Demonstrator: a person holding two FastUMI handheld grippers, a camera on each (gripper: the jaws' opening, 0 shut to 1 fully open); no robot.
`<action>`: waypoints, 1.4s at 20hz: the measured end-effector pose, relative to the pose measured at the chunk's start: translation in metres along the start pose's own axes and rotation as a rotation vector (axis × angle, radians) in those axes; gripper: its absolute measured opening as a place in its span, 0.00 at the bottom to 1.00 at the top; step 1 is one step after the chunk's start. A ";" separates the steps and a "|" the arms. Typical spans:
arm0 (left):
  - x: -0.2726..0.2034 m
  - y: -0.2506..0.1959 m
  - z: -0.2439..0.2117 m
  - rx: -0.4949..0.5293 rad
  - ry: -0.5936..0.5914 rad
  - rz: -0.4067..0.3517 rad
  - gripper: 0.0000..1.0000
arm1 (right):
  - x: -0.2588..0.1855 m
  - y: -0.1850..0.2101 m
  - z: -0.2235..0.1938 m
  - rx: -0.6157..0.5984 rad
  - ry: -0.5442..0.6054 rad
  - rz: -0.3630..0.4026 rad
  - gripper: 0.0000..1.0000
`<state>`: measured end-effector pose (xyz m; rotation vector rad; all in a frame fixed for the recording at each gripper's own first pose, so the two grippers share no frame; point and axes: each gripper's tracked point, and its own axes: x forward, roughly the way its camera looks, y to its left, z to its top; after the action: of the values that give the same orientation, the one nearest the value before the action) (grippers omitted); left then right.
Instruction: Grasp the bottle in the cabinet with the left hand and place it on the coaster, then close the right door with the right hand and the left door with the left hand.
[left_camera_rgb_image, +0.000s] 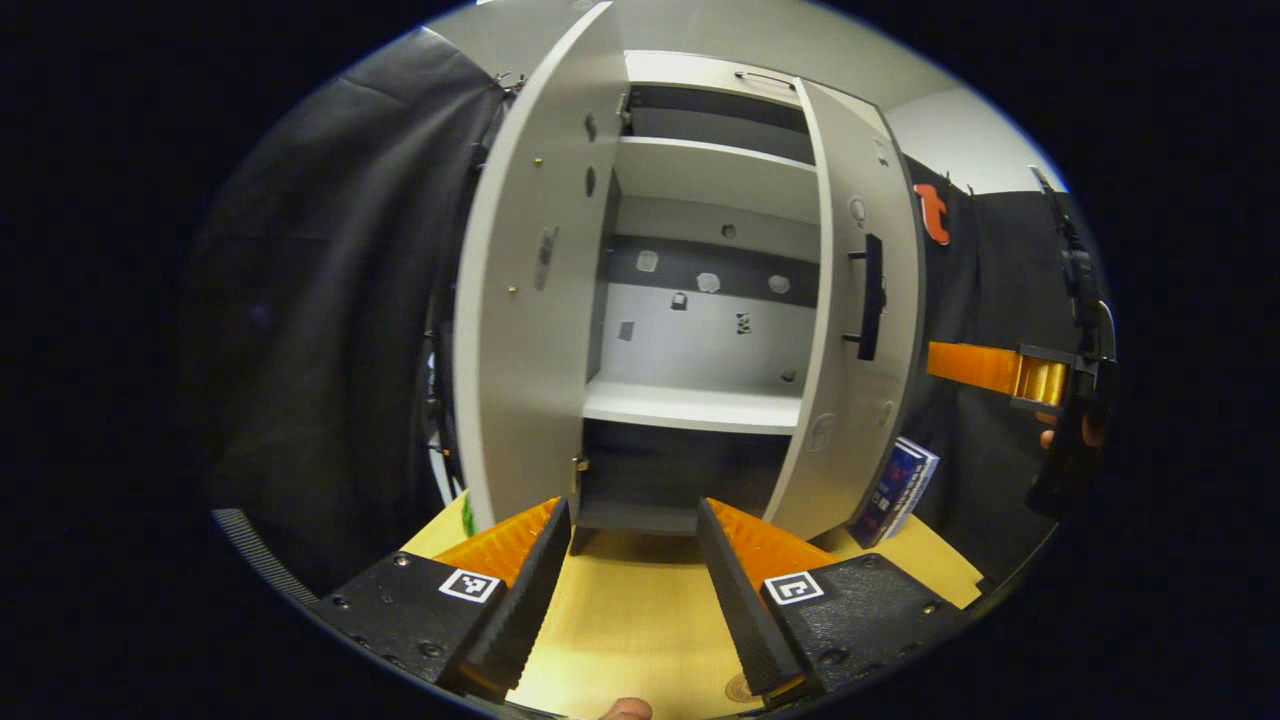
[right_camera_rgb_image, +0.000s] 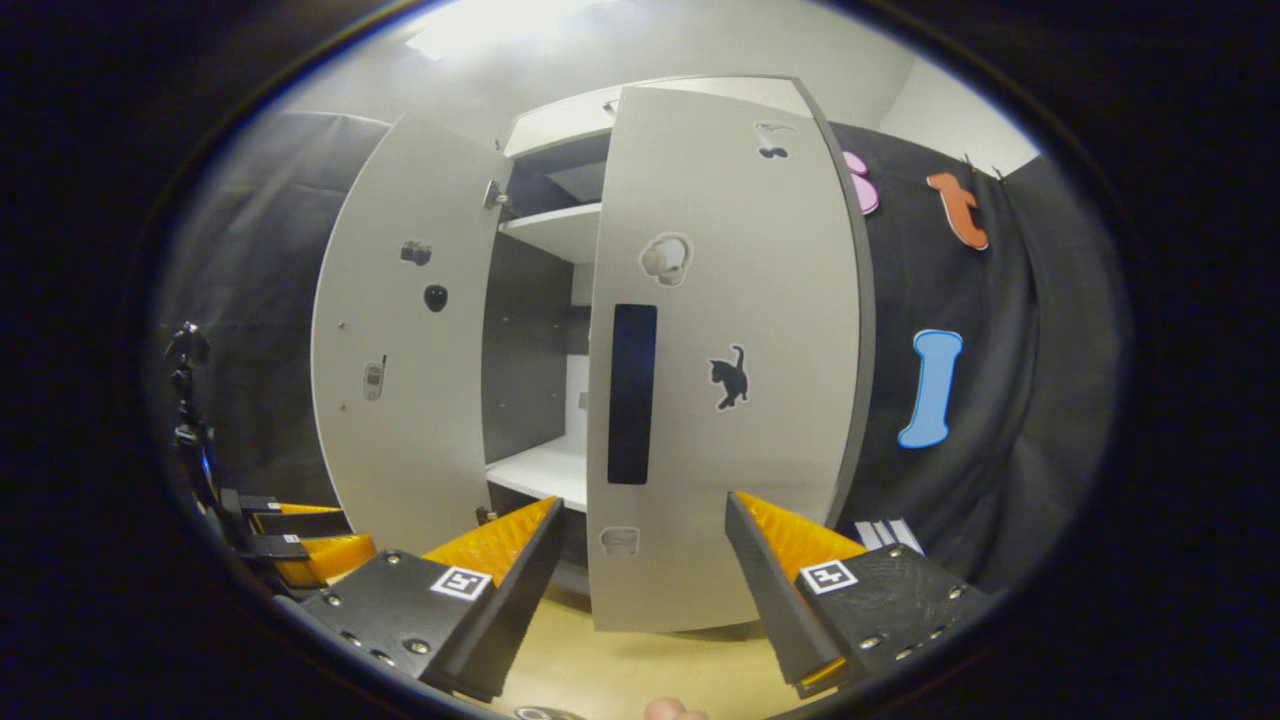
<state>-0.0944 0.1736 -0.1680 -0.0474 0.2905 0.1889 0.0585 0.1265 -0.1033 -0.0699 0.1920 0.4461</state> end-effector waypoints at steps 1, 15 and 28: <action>-0.004 0.011 -0.002 0.001 0.003 0.027 0.81 | 0.002 0.001 -0.002 -0.003 0.002 0.005 0.97; 0.005 0.137 0.022 -0.011 -0.042 0.293 0.81 | 0.003 -0.005 -0.014 0.020 0.015 -0.058 0.96; 0.033 0.141 0.021 0.001 -0.016 0.255 0.81 | 0.013 -0.006 -0.029 0.038 0.046 -0.080 0.96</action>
<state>-0.0847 0.3193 -0.1600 -0.0079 0.2807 0.4424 0.0675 0.1239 -0.1342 -0.0508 0.2421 0.3610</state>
